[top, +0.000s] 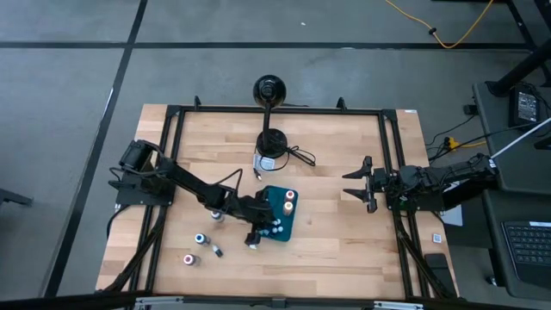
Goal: Pick & Place food coloring
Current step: Put the red small food coloring bottle into the bin, then put the right green small food coloring bottle into the bin
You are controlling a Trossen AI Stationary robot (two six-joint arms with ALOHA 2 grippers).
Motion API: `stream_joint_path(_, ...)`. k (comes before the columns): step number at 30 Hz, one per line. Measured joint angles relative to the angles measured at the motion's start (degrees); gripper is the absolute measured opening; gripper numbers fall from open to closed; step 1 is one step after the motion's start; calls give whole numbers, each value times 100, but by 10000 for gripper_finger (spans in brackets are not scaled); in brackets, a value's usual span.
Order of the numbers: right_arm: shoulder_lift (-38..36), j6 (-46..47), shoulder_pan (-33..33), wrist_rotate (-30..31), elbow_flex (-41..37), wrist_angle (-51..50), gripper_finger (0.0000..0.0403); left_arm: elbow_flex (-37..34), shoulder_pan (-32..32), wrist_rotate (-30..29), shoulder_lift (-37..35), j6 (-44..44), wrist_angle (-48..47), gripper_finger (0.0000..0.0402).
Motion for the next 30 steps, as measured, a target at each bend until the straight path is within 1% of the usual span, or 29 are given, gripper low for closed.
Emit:
stream_joint_path(10, -2, 0, 2, 0, 0, 2, 223, 0, 0, 9, 0, -121, -5, 92)
stream_joint_path(14, 1, 0, 1, 0, 2, 1, 223, 0, 0, 34, 0, -128, -7, 90)
stream_joint_path(17, 0, -2, 2, 0, 2, 0, 223, 0, 7, 166, 0, -84, -6, 89)
stream_joint_path(26, 0, 0, 0, 0, 1, 2, 223, 0, 5, 194, 0, -90, -9, 94)
stream_joint_path(30, -2, 0, 0, 0, 2, 2, 223, -7, 4, 214, -105, -336, -130, 91)
